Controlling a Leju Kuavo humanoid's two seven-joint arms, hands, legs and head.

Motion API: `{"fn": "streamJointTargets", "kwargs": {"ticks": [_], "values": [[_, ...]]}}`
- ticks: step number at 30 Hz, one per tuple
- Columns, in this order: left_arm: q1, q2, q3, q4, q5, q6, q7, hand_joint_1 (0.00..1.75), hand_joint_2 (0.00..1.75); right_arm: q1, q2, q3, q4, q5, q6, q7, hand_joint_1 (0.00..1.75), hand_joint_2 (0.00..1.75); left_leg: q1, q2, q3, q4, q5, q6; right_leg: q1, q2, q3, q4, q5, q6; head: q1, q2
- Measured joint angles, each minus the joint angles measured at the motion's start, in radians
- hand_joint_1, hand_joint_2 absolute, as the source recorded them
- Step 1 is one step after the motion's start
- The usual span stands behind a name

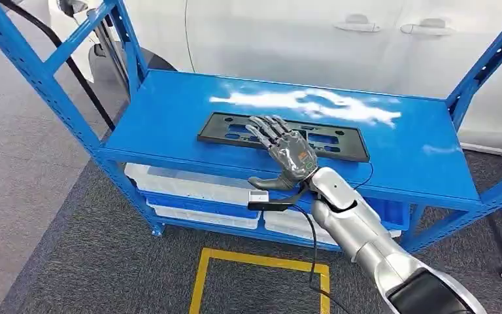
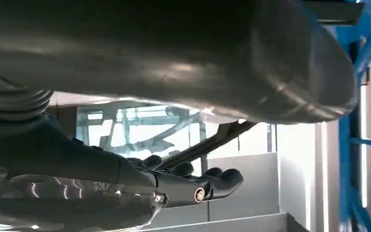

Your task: Take the parts from the cabinet and place them on the table.

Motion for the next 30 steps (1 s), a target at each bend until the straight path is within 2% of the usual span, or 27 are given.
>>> {"fn": "streamJointTargets", "kwargs": {"ticks": [1, 2, 4, 5, 6, 7, 9, 10, 11, 14, 15, 16, 17, 19, 20, 21, 22, 23, 24, 25, 26, 27, 28, 30], "values": [[0.0, 0.0, 0.0, 0.0, 0.0, -0.001, 0.0, 0.0, 0.0, -0.001, 0.0, 0.0, -0.001, 0.0, 0.0, 0.0, 0.0, 0.0, 0.002, 0.002, -0.005, 0.027, -0.016, -0.005, 0.001, 0.0, 0.007, -0.002, -0.003, -0.006, 0.0, 0.0], [0.0, 0.0, 0.0, 0.0, 0.0, -0.002, 0.0, 0.0, 0.0, -0.001, 0.0, 0.0, -0.002, 0.0, 0.0, 0.0, 0.0, 0.0, 0.002, 0.002, -0.035, 0.091, -0.049, -0.008, 0.001, -0.001, 0.01, -0.002, -0.006, -0.01, 0.0, 0.0], [0.0, 0.0, 0.0, 0.0, -0.001, -0.002, 0.0, 0.0, 0.0, 0.001, 0.0, 0.0, -0.002, 0.001, 0.0, 0.0, 0.0, 0.0, 0.005, 0.002, -0.124, 0.255, -0.116, -0.014, 0.004, -0.002, 0.013, -0.002, -0.011, -0.015, 0.0, 0.0], [0.001, 0.0, 0.0, 0.0, -0.002, -0.002, 0.0, 0.0, 0.0, 0.002, 0.0, 0.0, -0.002, 0.002, 0.0, 0.0, 0.0, 0.0, 0.006, 0.002, -0.159, 0.311, -0.127, -0.016, 0.005, -0.001, 0.013, -0.001, -0.012, -0.016, 0.0, 0.0], [0.002, 0.0, 0.0, 0.0, -0.005, -0.003, -0.001, 0.0, 0.0, 0.004, 0.0, 0.0, -0.002, 0.002, 0.0, 0.0, 0.0, 0.0, 0.006, 0.002, -0.17, 0.318, -0.112, -0.016, 0.006, -0.001, 0.016, 0.0, -0.015, -0.016, 0.0, 0.0], [0.002, 0.0, 0.0, 0.0, -0.008, -0.003, -0.003, 0.0, 0.0, 0.004, 0.0, 0.0, -0.002, 0.002, 0.001, 0.0, 0.0, 1.75, 0.006, 0.002, -0.156, 0.274, -0.073, -0.013, 0.006, 0.001, 0.02, 0.0, -0.018, -0.014, 0.0, 0.0], [0.001, 0.0, -0.001, 0.0, -0.008, -0.007, -0.011, 0.0, 0.0, 0.003, -0.001, 0.0, -0.002, 0.019, 0.0, 0.002, 0.0, 1.75, 0.005, 0.002, -0.079, 0.103, 0.028, -0.002, 0.007, 0.003, 0.034, 0.0, -0.026, -0.011, 0.0, 0.0], [0.001, 0.001, -0.001, 0.0, -0.008, -0.008, -0.015, 0.0, 0.0, 0.003, -0.002, 0.0, -0.001, 0.031, -0.001, 0.01, 0.0, 1.75, 0.003, 0.003, -0.043, 0.018, 0.055, 0.007, 0.006, 0.003, 0.039, -0.001, -0.031, -0.007, 0.0, 0.0], [-0.001, 0.001, -0.001, 0.0, -0.008, -0.01, -0.016, 0.0, 0.0, 0.001, -0.003, 0.0, 0.002, 0.042, -0.002, 0.019, 0.0, 1.75, -0.004, 0.002, -0.028, 0.004, 0.041, 0.009, 0.013, 0.003, 0.038, 0.002, -0.033, -0.001, 0.0, 0.0], [-0.002, 0.001, -0.001, 0.0, -0.01, -0.014, -0.017, 0.0, 0.0, -0.002, -0.004, 0.001, 0.018, 0.085, -0.001, 0.05, 0.0, 1.75, -0.005, 0.0, -0.031, 0.001, 0.038, 0.017, 0.009, 0.002, 0.04, -0.004, -0.032, 0.015, 0.0, 0.0], [-0.001, 0.001, -0.001, 0.0, -0.01, -0.016, -0.017, 0.0, 0.0, -0.008, -0.005, 0.001, 0.026, 0.104, -0.001, 0.066, 0.0, 1.75, 0.005, 0.001, -0.023, -0.011, 0.044, 0.025, 0.014, 0.002, 0.041, -0.004, -0.036, 0.023, 0.0, 0.0], [-0.002, 0.0, -0.001, 0.0, -0.01, -0.018, -0.017, 0.0, 0.0, -0.015, -0.009, 0.001, 0.038, 0.119, -0.001, 0.079, 0.0, 1.75, 0.006, 0.001, -0.019, -0.016, 0.047, 0.028, 0.009, 0.002, 0.037, 0.013, -0.048, 0.026, 0.0, 0.0], [-0.004, 0.0, -0.002, 0.0, -0.011, -0.019, -0.018, 0.0, 0.0, -0.024, -0.011, 0.001, 0.05, 0.134, 0.0, 0.09, 0.0, 1.75, 0.006, 0.002, -0.02, -0.017, 0.046, 0.035, 0.009, 0.002, 0.014, 0.058, -0.077, 0.029, 0.0, 0.0], [-0.005, 0.0, -0.002, 0.0, -0.011, -0.021, -0.018, 0.0, 0.0, -0.041, -0.011, 0.003, 0.086, 0.18, 0.003, 0.125, 0.0, 1.75, 0.005, 0.002, -0.019, -0.017, 0.044, 0.039, 0.006, 0.002, -0.068, 0.221, -0.151, 0.036, 0.0, 0.0], [-0.005, 0.0, -0.002, 0.0, -0.011, -0.021, -0.018, 0.0, 0.0, -0.048, -0.012, 0.004, 0.113, 0.206, 0.006, 0.147, 0.0, 1.75, 0.004, 0.002, -0.02, -0.016, 0.044, 0.04, 0.004, 0.002, -0.108, 0.294, -0.17, 0.039, 0.0, 0.0], [-0.003, 0.0, -0.002, 0.0, -0.011, -0.021, -0.018, 0.0, 0.0, -0.057, -0.012, 0.005, 0.136, 0.235, 0.011, 0.171, 0.0, 1.75, 0.005, 0.001, -0.019, -0.015, 0.043, 0.039, 0.002, 0.001, -0.125, 0.315, -0.163, 0.041, 0.0, 0.0], [-0.003, 0.0, -0.002, 0.0, -0.01, -0.021, -0.018, 0.0, 0.0, -0.071, -0.012, 0.007, 0.155, 0.26, 0.017, 0.193, 0.0, 1.75, 0.005, 0.0, -0.019, -0.013, 0.041, 0.038, 0.001, 0.001, -0.118, 0.286, -0.132, 0.042, 0.0, 0.0], [-0.003, 0.0, -0.002, 0.0, -0.01, -0.021, -0.018, 0.0, 0.0, -0.091, -0.012, 0.009, 0.184, 0.299, 0.029, 0.224, 0.0, 1.75, 0.005, -0.001, -0.018, -0.009, 0.038, 0.036, -0.001, 0.0, -0.091, 0.219, -0.086, 0.042, 0.0, 0.0], [-0.005, 0.0, -0.002, 0.0, -0.01, -0.021, -0.018, 0.0, 0.0, -0.117, -0.012, 0.013, 0.215, 0.333, 0.042, 0.25, 0.0, 1.75, 0.005, -0.001, -0.018, -0.003, 0.033, 0.032, -0.004, -0.001, -0.048, 0.123, -0.033, 0.041, 0.0, 0.0], [-0.005, 0.0, -0.002, 0.0, -0.01, -0.021, -0.018, 0.0, 0.0, -0.142, -0.012, 0.015, 0.237, 0.344, 0.049, 0.261, 0.0, 1.75, 0.005, -0.001, -0.02, 0.005, 0.027, 0.028, -0.006, -0.002, -0.009, 0.035, 0.002, 0.04, 0.0, 0.0], [-0.007, 0.0, -0.002, 0.0, -0.009, -0.021, -0.018, 0.0, 0.0, -0.167, -0.012, 0.016, 0.266, 0.354, 0.057, 0.268, 0.0, 1.75, -0.003, -0.001, -0.025, 0.012, 0.023, 0.022, 0.002, -0.002, -0.001, 0.019, -0.016, 0.035, 0.0, 0.0], [-0.007, 0.0, -0.002, 0.0, -0.008, -0.02, -0.018, 0.0, 0.0, -0.188, -0.011, 0.018, 0.297, 0.374, 0.075, 0.278, 0.0, 1.75, -0.002, -0.001, -0.026, 0.012, 0.023, 0.019, 0.003, 0.0, -0.003, 0.018, -0.012, 0.026, 0.0, 0.0], [-0.007, 0.0, -0.002, 0.0, -0.008, -0.019, -0.018, 0.0, 0.0, -0.202, -0.011, 0.021, 0.326, 0.392, 0.091, 0.29, 0.0, 1.75, -0.002, -0.001, -0.025, 0.01, 0.024, 0.015, 0.004, 0.001, -0.004, 0.018, -0.013, 0.022, 0.0, 0.0], [-0.008, 0.0, -0.002, 0.0, -0.007, -0.019, -0.018, 0.0, 0.0, -0.244, -0.011, 0.028, 0.38, 0.425, 0.138, 0.316, 0.0, 1.75, -0.001, -0.001, -0.023, 0.007, 0.024, 0.003, 0.003, 0.0, -0.003, 0.013, -0.01, 0.009, 0.0, 0.0]]}}
